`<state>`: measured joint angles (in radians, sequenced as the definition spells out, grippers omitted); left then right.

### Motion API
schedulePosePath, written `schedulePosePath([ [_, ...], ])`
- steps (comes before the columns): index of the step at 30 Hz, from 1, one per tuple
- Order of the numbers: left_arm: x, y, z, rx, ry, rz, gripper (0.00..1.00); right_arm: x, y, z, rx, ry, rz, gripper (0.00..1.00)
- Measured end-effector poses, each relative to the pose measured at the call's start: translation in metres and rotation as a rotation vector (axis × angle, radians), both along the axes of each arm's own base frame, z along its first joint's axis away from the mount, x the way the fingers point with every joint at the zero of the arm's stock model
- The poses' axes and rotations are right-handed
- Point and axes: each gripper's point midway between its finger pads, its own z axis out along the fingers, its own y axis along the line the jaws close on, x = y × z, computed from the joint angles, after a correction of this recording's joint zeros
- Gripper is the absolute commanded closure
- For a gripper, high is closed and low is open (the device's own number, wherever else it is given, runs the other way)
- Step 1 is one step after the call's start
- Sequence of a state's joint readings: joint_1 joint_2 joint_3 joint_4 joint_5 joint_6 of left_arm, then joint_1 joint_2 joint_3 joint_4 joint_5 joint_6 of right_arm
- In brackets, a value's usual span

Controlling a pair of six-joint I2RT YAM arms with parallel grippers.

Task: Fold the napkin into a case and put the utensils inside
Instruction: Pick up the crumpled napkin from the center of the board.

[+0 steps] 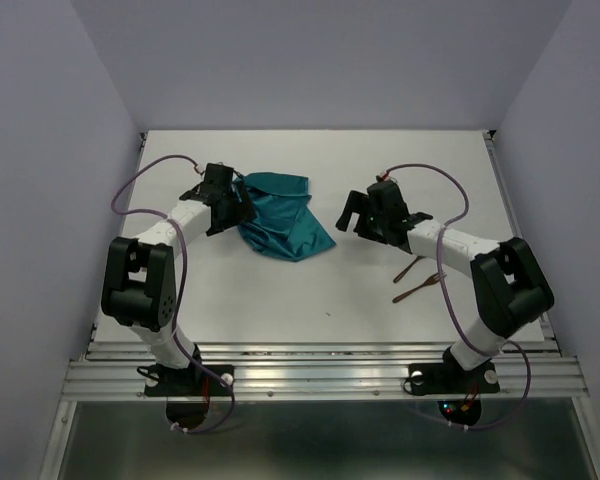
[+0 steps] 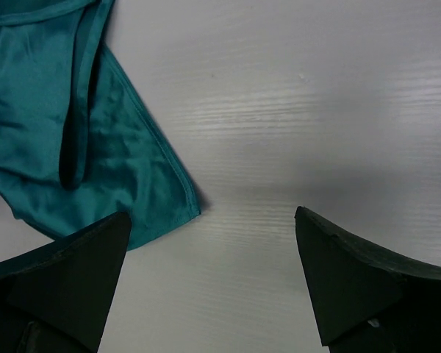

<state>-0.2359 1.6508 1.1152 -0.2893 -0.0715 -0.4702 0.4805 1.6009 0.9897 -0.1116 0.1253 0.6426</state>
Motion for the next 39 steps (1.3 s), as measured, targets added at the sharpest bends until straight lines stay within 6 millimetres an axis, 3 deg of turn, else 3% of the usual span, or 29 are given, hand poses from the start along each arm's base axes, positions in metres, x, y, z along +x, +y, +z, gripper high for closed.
schedulePosePath([
  [3, 0.005, -0.005, -0.005, -0.024, -0.002, 0.0, 0.12, -0.004, 0.018, -0.019, 0.072, 0.062, 0.041, 0.12],
  [7, 0.01, -0.011, -0.018, -0.047, 0.01, -0.001, 0.22, -0.009, 0.036, -0.044, 0.144, 0.141, 0.07, 0.16],
  [10, 0.011, -0.013, -0.033, -0.055, 0.039, -0.003, 0.33, -0.009, 0.049, -0.047, 0.184, 0.151, 0.093, 0.17],
  [12, 0.01, -0.014, -0.04, -0.057, 0.056, -0.005, 0.42, -0.012, 0.056, -0.048, 0.2, 0.157, 0.109, 0.2],
  [16, 0.009, -0.019, -0.043, -0.076, 0.066, -0.016, 0.63, -0.018, 0.068, -0.051, 0.226, 0.176, 0.13, 0.38],
  [21, 0.012, -0.02, -0.042, -0.083, 0.055, -0.024, 0.98, -0.019, 0.076, -0.055, 0.239, 0.196, 0.133, 0.57],
  [25, 0.012, -0.021, -0.042, -0.084, 0.054, -0.03, 1.0, -0.018, 0.08, -0.06, 0.242, 0.211, 0.128, 0.53],
  [28, 0.011, -0.022, -0.042, -0.087, 0.055, -0.033, 1.0, -0.019, 0.085, -0.059, 0.249, 0.212, 0.129, 0.41],
  [36, 0.009, -0.028, -0.041, -0.097, 0.058, -0.051, 1.0, -0.018, 0.091, -0.055, 0.262, 0.197, 0.105, 0.4],
  [39, 0.008, -0.031, -0.041, -0.101, 0.059, -0.059, 1.0, -0.018, 0.092, -0.056, 0.271, 0.196, 0.091, 0.44],
])
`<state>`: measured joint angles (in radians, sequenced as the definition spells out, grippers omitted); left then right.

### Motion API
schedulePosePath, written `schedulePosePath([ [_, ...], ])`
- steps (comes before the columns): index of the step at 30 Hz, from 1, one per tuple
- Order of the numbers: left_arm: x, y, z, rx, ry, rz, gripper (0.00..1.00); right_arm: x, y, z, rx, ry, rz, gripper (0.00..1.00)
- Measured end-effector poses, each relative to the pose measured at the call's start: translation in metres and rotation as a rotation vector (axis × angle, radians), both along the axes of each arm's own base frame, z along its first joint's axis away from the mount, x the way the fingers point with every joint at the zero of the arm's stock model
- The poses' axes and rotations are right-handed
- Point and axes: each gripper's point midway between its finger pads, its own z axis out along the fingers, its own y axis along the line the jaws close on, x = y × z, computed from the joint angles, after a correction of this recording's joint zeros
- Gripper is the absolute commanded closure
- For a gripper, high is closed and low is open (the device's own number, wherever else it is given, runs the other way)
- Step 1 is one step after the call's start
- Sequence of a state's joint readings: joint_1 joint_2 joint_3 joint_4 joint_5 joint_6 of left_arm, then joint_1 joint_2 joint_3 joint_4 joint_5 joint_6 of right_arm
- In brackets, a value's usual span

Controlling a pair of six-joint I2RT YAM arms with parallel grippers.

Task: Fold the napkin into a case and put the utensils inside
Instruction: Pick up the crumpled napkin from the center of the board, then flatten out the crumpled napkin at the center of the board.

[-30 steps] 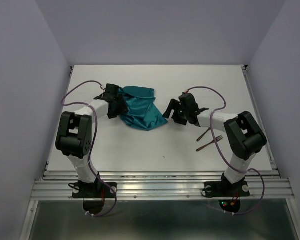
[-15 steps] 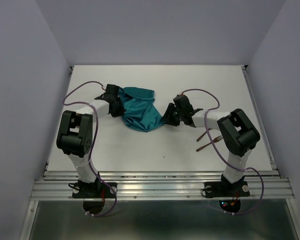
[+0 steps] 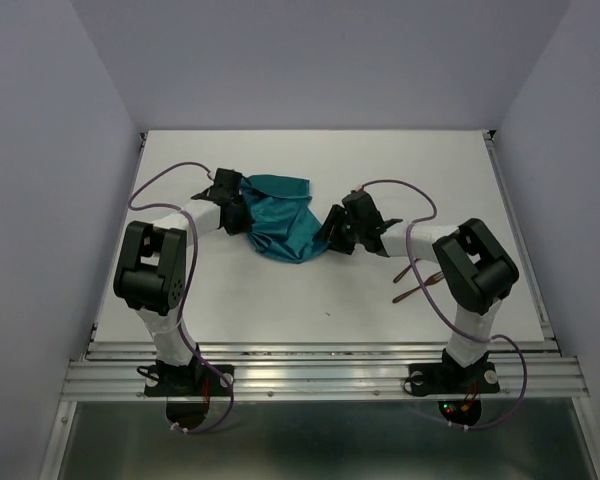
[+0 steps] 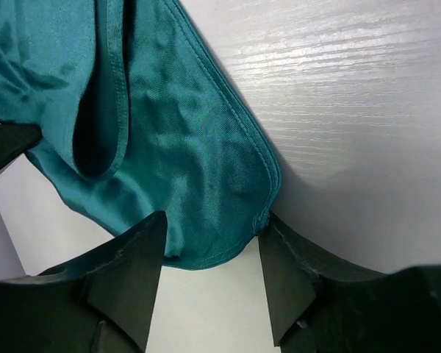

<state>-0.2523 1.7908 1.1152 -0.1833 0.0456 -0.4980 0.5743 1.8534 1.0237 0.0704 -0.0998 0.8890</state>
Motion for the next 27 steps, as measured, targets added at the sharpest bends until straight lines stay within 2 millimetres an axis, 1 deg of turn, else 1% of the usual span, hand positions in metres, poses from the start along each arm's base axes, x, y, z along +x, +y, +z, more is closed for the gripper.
schedulePosePath([
  [1, 0.0, -0.001, 0.0, 0.0, -0.001, -0.001, 1.0, 0.0, 0.0, 0.0, 0.0, 0.001, -0.006, 0.58],
  [3, 0.0, -0.002, 0.002, -0.004, -0.004, -0.004, 1.0, 0.001, -0.002, -0.002, -0.009, 0.003, -0.021, 0.79],
  [4, 0.0, -0.002, 0.003, -0.006, -0.006, -0.005, 1.0, 0.001, -0.002, -0.004, -0.012, 0.005, -0.027, 0.99],
  [7, 0.001, -0.002, 0.009, -0.008, -0.02, -0.006, 1.0, 0.003, -0.008, -0.013, -0.043, 0.018, -0.053, 0.99],
  [8, 0.001, -0.002, 0.011, -0.008, -0.023, -0.006, 1.0, 0.006, -0.01, -0.013, -0.061, 0.011, -0.064, 0.99],
  [10, 0.0, -0.001, 0.018, -0.003, -0.017, -0.006, 1.0, 0.013, -0.011, -0.007, -0.083, -0.005, -0.074, 0.99],
  [11, 0.002, -0.001, 0.022, -0.001, -0.018, -0.007, 1.0, 0.022, -0.009, 0.003, -0.091, -0.029, -0.075, 0.99],
  [12, 0.007, -0.002, 0.031, 0.001, -0.029, -0.01, 1.0, 0.031, -0.006, 0.015, -0.088, -0.06, -0.076, 0.99],
  [13, 0.017, -0.002, 0.05, 0.011, -0.051, -0.012, 1.0, 0.041, -0.003, 0.028, -0.094, -0.087, -0.074, 1.0],
  [14, 0.027, -0.002, 0.069, 0.022, -0.066, -0.013, 1.0, 0.054, 0.001, 0.046, -0.094, -0.127, -0.073, 0.99],
  [16, 0.064, -0.006, 0.126, 0.034, -0.18, -0.02, 1.0, 0.087, 0.013, 0.102, -0.066, -0.255, -0.073, 0.99],
  [17, 0.083, -0.007, 0.163, 0.035, -0.255, -0.02, 1.0, 0.1, 0.018, 0.134, -0.048, -0.324, -0.074, 0.99],
  [18, 0.1, -0.008, 0.202, 0.032, -0.348, -0.017, 1.0, 0.114, 0.022, 0.171, -0.027, -0.409, -0.081, 0.99],
  [19, 0.111, -0.008, 0.243, 0.03, -0.44, -0.015, 1.0, 0.119, 0.022, 0.192, -0.012, -0.453, -0.087, 0.99],
  [20, 0.114, -0.006, 0.287, 0.031, -0.527, -0.014, 1.0, 0.125, 0.021, 0.233, 0.01, -0.538, -0.095, 0.99],
  [21, 0.115, -0.004, 0.314, 0.027, -0.584, -0.012, 1.0, 0.125, 0.019, 0.256, 0.02, -0.584, -0.101, 0.99],
  [22, 0.112, -0.003, 0.353, 0.018, -0.673, -0.015, 0.93, 0.12, 0.012, 0.289, 0.034, -0.65, -0.112, 0.99],
  [23, 0.104, -0.001, 0.377, 0.013, -0.727, -0.014, 0.8, 0.115, 0.007, 0.308, 0.042, -0.685, -0.12, 0.99],
  [24, 0.095, 0.002, 0.397, 0.009, -0.77, -0.016, 0.61, 0.111, 0.002, 0.321, 0.047, -0.711, -0.127, 0.99],
  [25, 0.082, 0.004, 0.415, 0.003, -0.813, -0.03, 0.19, 0.099, -0.008, 0.347, 0.062, -0.763, -0.143, 0.99],
  [26, 0.071, 0.004, 0.426, -0.01, -0.834, -0.037, 0.03, 0.091, -0.016, 0.361, 0.072, -0.792, -0.157, 0.99],
  [27, 0.065, 0.004, 0.43, -0.015, -0.847, -0.052, 0.01, 0.085, -0.022, 0.367, 0.076, -0.813, -0.17, 0.99],
])
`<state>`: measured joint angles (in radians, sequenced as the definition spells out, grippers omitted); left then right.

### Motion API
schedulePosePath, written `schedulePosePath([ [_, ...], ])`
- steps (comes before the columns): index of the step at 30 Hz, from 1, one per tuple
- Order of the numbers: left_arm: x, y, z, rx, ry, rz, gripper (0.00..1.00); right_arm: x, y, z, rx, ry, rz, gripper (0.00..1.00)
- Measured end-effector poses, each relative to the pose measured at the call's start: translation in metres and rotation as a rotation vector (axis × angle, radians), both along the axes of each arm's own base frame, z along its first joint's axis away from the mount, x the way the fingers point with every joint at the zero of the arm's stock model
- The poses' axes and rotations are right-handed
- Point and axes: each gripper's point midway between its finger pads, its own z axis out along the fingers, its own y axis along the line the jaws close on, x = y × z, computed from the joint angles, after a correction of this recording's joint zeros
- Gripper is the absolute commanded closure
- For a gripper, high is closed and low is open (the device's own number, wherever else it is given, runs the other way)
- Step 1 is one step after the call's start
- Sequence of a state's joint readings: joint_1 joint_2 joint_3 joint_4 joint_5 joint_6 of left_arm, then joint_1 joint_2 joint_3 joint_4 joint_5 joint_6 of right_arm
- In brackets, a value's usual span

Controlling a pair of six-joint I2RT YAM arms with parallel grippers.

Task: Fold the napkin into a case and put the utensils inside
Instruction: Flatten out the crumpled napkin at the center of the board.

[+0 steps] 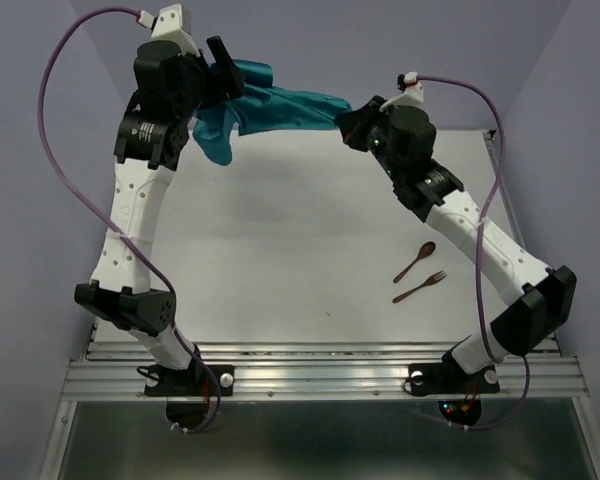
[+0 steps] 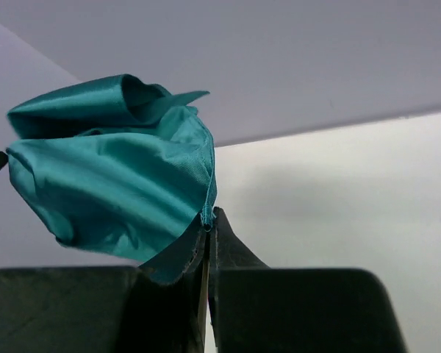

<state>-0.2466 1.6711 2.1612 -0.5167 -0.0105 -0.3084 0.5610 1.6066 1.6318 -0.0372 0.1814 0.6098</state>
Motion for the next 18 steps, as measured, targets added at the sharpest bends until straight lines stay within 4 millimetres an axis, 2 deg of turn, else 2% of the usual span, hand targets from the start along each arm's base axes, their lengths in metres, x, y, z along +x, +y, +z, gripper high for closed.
schedulePosePath([
  [1, -0.004, -0.002, 0.001, -0.004, -0.004, -0.017, 0.01, -0.008, -0.009, 0.003, 0.005, -0.012, -0.018, 0.99],
  [2, -0.002, -0.006, -0.007, -0.001, 0.014, -0.035, 0.01, -0.014, -0.016, -0.002, 0.003, -0.009, -0.032, 0.99],
  [5, 0.016, -0.017, -0.04, 0.016, 0.093, -0.071, 0.01, -0.019, -0.027, -0.046, -0.035, 0.064, -0.057, 0.99],
  [6, 0.027, -0.021, -0.058, 0.027, 0.133, -0.074, 0.01, -0.018, -0.029, -0.084, -0.071, 0.138, -0.064, 0.99],
  [7, 0.037, -0.025, -0.076, 0.039, 0.169, -0.076, 0.01, -0.018, -0.03, -0.108, -0.095, 0.186, -0.07, 0.99],
  [8, 0.049, -0.029, -0.113, 0.061, 0.248, -0.072, 0.01, -0.021, -0.034, -0.152, -0.133, 0.272, -0.077, 0.99],
  [9, 0.055, -0.032, -0.148, 0.083, 0.323, -0.073, 0.01, -0.025, -0.036, -0.177, -0.157, 0.322, -0.082, 0.99],
  [10, 0.054, -0.034, -0.192, 0.113, 0.425, -0.075, 0.01, -0.036, -0.043, -0.223, -0.209, 0.426, -0.088, 0.99],
  [12, 0.041, -0.036, -0.247, 0.151, 0.562, -0.082, 0.02, -0.057, -0.055, -0.277, -0.281, 0.559, -0.097, 0.99],
  [14, 0.017, -0.032, -0.286, 0.184, 0.684, -0.087, 0.06, -0.072, -0.065, -0.302, -0.326, 0.633, -0.105, 0.99],
  [15, 0.011, -0.031, -0.292, 0.191, 0.7, -0.085, 0.08, -0.076, -0.067, -0.306, -0.336, 0.649, -0.108, 0.99],
  [18, -0.018, -0.023, -0.298, 0.204, 0.719, -0.076, 0.15, -0.075, -0.069, -0.303, -0.335, 0.64, -0.115, 0.99],
])
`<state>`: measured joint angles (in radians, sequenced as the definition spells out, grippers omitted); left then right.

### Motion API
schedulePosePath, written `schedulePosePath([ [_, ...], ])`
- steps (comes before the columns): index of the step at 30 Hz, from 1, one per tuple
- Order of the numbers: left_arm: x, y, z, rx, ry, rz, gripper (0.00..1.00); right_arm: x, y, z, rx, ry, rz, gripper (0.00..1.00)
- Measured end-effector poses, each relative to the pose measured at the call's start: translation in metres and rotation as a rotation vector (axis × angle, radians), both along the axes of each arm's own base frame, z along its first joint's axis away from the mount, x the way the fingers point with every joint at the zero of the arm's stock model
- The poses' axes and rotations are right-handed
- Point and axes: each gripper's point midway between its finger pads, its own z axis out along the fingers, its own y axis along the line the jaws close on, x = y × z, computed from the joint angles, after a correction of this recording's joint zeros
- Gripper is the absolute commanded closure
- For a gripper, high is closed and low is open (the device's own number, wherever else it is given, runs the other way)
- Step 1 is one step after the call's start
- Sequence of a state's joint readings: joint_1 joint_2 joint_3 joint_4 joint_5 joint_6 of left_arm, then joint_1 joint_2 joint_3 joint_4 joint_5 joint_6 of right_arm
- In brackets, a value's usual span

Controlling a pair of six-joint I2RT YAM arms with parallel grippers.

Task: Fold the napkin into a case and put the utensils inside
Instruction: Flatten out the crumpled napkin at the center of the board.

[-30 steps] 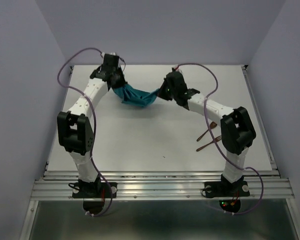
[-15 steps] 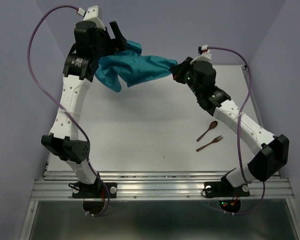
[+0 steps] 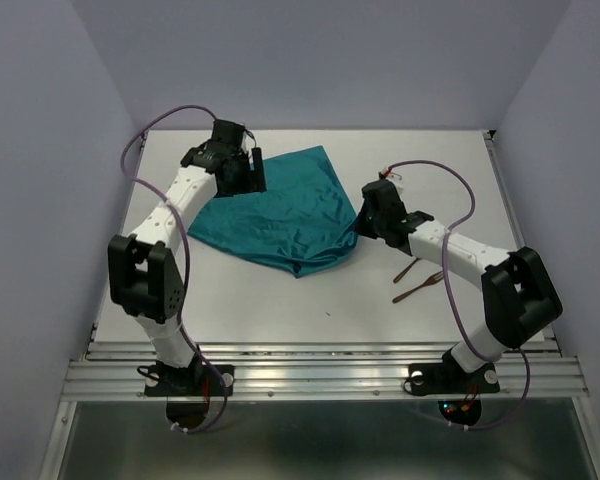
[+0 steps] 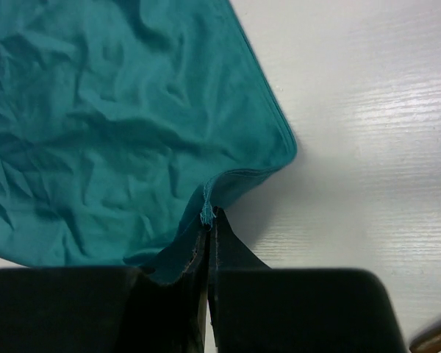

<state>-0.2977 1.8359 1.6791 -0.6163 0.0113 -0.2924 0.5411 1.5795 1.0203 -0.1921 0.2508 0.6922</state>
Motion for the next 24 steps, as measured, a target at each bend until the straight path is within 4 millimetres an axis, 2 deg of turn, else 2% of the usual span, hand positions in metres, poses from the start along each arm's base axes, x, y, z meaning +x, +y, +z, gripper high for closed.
schedulePosePath([
  [3, -0.039, 0.02, 0.013, 0.023, -0.022, 0.039, 0.18, 0.001, -0.002, 0.009, -0.003, -0.024, -0.001, 0.99],
  [5, -0.057, 0.03, 0.024, 0.023, -0.059, 0.069, 0.17, 0.002, -0.006, 0.015, -0.011, -0.042, -0.004, 0.99],
  [7, -0.074, 0.038, 0.025, 0.024, -0.067, 0.092, 0.17, 0.004, -0.007, 0.02, -0.018, -0.056, -0.004, 0.99],
  [10, -0.095, 0.052, 0.003, 0.049, -0.028, 0.165, 0.13, 0.01, -0.006, 0.03, -0.022, -0.082, 0.003, 0.99],
  [13, -0.118, 0.063, -0.034, 0.078, 0.073, 0.242, 0.13, 0.012, -0.005, 0.035, -0.021, -0.094, 0.006, 0.99],
  [17, -0.14, 0.067, -0.073, 0.066, 0.18, 0.333, 0.18, 0.012, -0.005, 0.036, -0.02, -0.094, 0.007, 0.99],
  [19, -0.141, 0.065, -0.085, 0.057, 0.208, 0.37, 0.19, 0.012, -0.004, 0.036, -0.02, -0.094, 0.008, 0.99],
  [24, -0.125, 0.06, -0.106, 0.033, 0.215, 0.418, 0.25, 0.011, -0.003, 0.035, -0.014, -0.091, 0.015, 0.99],
])
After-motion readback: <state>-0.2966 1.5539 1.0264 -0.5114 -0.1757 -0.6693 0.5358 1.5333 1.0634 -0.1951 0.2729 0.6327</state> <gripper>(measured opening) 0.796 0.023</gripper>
